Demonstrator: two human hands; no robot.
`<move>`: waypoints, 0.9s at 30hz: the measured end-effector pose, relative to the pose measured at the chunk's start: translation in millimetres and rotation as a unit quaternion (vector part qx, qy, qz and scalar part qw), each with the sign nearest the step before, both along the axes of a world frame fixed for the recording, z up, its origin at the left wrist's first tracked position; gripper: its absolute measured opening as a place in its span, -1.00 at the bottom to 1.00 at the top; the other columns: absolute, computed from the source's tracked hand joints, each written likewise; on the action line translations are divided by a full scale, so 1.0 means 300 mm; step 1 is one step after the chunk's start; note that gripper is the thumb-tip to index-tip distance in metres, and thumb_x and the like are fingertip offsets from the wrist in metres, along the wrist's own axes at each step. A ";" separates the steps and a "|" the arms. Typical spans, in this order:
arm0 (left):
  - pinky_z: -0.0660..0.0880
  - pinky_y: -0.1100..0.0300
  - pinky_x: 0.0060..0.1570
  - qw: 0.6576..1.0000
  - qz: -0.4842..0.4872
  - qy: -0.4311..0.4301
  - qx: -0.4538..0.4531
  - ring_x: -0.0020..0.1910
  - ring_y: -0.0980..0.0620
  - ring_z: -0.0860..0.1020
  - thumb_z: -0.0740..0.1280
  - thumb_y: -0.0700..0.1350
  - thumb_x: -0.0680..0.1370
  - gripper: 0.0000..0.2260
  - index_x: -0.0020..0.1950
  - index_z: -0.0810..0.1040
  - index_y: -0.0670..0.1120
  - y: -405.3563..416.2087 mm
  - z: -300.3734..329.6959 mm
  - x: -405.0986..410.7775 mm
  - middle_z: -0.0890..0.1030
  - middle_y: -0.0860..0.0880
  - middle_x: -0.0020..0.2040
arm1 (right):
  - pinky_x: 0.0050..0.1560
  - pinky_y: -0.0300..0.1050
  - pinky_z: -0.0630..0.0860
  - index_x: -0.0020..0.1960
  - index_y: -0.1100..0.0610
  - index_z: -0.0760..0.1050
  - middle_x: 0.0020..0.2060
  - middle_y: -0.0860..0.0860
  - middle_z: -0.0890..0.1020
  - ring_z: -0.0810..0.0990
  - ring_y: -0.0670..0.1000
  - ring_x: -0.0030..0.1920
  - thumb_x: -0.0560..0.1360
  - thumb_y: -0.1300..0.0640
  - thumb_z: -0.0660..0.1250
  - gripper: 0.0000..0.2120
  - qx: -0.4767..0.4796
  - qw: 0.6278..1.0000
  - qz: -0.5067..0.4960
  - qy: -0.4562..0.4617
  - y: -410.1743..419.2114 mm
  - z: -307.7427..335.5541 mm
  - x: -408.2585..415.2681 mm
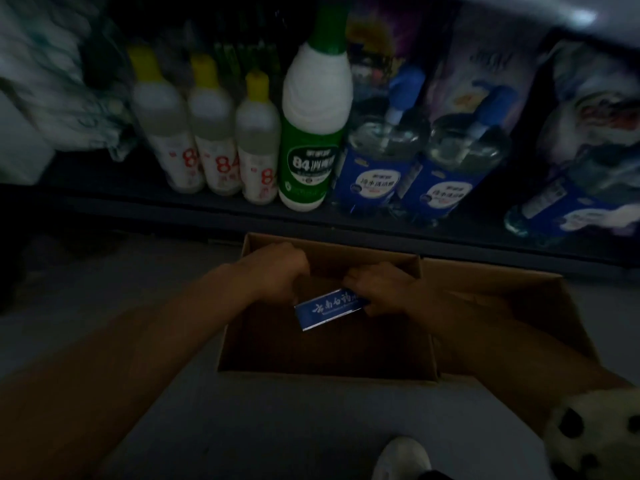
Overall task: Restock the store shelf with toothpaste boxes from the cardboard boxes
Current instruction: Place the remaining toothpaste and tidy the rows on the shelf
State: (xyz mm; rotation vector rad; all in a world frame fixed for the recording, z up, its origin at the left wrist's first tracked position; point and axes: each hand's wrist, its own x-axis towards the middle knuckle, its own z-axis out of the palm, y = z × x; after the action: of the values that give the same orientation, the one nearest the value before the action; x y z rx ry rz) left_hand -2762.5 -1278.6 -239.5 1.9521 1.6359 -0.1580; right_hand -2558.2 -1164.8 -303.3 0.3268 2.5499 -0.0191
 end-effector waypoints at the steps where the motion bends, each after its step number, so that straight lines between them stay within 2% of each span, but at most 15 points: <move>1: 0.45 0.19 -0.01 1.000 0.000 0.005 0.014 0.06 0.01 0.56 0.45 -0.07 0.42 -0.76 0.07 0.63 -0.04 -0.009 0.037 -0.006 0.63 -0.02 0.09 | 0.11 -0.02 0.45 0.34 0.08 0.34 0.24 0.06 0.45 0.47 0.08 0.20 0.42 0.03 0.37 -0.48 0.001 1.000 -0.005 0.016 -0.006 0.046 -0.004; 6: 0.46 0.16 -0.16 0.997 0.003 0.043 0.072 -0.08 -0.01 0.57 0.46 -0.06 0.41 -0.78 0.01 0.62 -0.09 -0.066 0.287 -0.048 0.63 -0.06 -0.06 | -0.12 -0.14 0.27 0.36 0.10 0.32 0.23 0.06 0.46 0.47 0.08 0.18 0.44 -0.01 0.34 -0.46 0.046 0.997 -0.013 0.063 -0.084 0.368 -0.038; 10: 0.37 0.19 -0.20 0.989 0.020 0.079 0.126 -0.05 -0.04 0.55 0.46 0.01 0.42 -0.70 0.07 0.58 -0.10 -0.139 0.558 -0.103 0.61 -0.08 -0.04 | -0.13 -0.08 0.41 0.30 0.08 0.36 0.15 0.05 0.51 0.50 0.06 0.10 0.44 -0.07 0.32 -0.52 0.120 0.985 -0.007 0.120 -0.148 0.646 -0.077; 14: 0.46 0.15 -0.14 0.971 0.053 0.133 0.190 -0.08 -0.05 0.56 0.49 0.08 0.36 -0.70 -0.09 0.56 -0.09 -0.215 0.857 -0.209 0.60 -0.04 -0.16 | -0.16 -0.01 0.48 0.23 0.09 0.40 0.10 0.05 0.51 0.53 0.11 0.06 0.39 -0.06 0.33 -0.54 0.224 0.957 0.016 0.183 -0.208 0.942 -0.152; 15: 0.46 0.16 -0.11 0.967 0.059 0.136 0.205 -0.05 -0.05 0.57 0.49 0.09 0.37 -0.66 -0.02 0.58 -0.12 -0.234 0.930 -0.239 0.63 -0.05 -0.10 | -0.20 -0.01 0.48 0.19 0.09 0.42 0.06 0.06 0.52 0.54 0.12 0.01 0.36 -0.05 0.35 -0.55 0.247 0.947 0.024 0.204 -0.224 1.013 -0.178; 17: 0.48 0.19 -0.03 0.962 0.098 0.111 0.228 0.04 -0.05 0.59 0.50 0.07 0.39 -0.53 0.17 0.58 -0.18 -0.274 1.064 -0.304 0.65 -0.10 0.06 | -0.33 -0.07 0.45 0.05 0.11 0.47 -0.09 0.06 0.55 0.57 0.13 -0.15 0.24 -0.02 0.43 -0.57 0.286 0.923 0.041 0.254 -0.250 1.147 -0.235; 19: 0.52 0.12 0.08 0.957 0.142 0.071 0.244 0.09 -0.06 0.60 0.52 0.05 0.38 -0.48 0.23 0.56 -0.22 -0.316 1.172 -0.374 0.63 -0.15 0.14 | -0.44 -0.14 0.38 -0.07 0.11 0.49 -0.22 0.05 0.55 0.57 0.11 -0.28 0.10 -0.01 0.46 -0.56 0.319 0.900 0.053 0.293 -0.281 1.261 -0.301; 21: 0.49 0.13 0.19 0.951 0.185 0.017 0.248 0.14 0.00 0.59 0.53 0.05 0.37 -0.39 0.33 0.49 -0.19 -0.353 1.252 -0.439 0.60 -0.11 0.22 | -0.45 -0.13 0.38 -0.11 0.12 0.49 -0.24 0.05 0.55 0.56 0.11 -0.29 0.06 -0.01 0.45 -0.56 0.352 0.871 0.065 0.337 -0.315 1.348 -0.374; 23: 0.44 0.21 0.24 0.945 0.221 -0.030 0.239 0.16 0.09 0.55 0.53 0.03 0.37 -0.29 0.42 0.39 -0.19 -0.385 1.307 -0.499 0.54 -0.07 0.30 | -0.40 -0.07 0.44 -0.08 0.13 0.49 -0.21 0.06 0.55 0.56 0.12 -0.26 0.12 0.00 0.42 -0.59 0.367 0.846 0.085 0.377 -0.341 1.402 -0.447; 25: 0.43 0.27 0.19 0.941 0.237 -0.040 0.240 0.12 0.14 0.52 0.52 -0.02 0.40 -0.35 0.42 0.40 -0.19 -0.418 1.345 -0.550 0.54 -0.05 0.30 | -0.38 -0.05 0.47 -0.07 0.13 0.49 -0.21 0.06 0.54 0.55 0.12 -0.25 0.15 0.02 0.41 -0.61 0.369 0.826 0.105 0.414 -0.362 1.439 -0.519; 27: 0.46 0.24 0.14 0.938 0.244 -0.027 0.245 0.08 0.12 0.55 0.50 -0.06 0.43 -0.48 0.34 0.49 -0.18 -0.447 1.362 -0.597 0.58 -0.04 0.24 | -0.36 -0.08 0.45 -0.06 0.12 0.50 -0.21 0.05 0.54 0.54 0.11 -0.25 0.16 0.00 0.44 -0.61 0.368 0.814 0.121 0.433 -0.381 1.462 -0.586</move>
State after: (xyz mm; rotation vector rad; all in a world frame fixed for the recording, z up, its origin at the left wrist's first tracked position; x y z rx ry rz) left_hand -2941.7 -1412.7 169.1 1.7771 2.2175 0.5419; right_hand -2734.1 -1279.2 135.3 0.3141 3.3787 1.2035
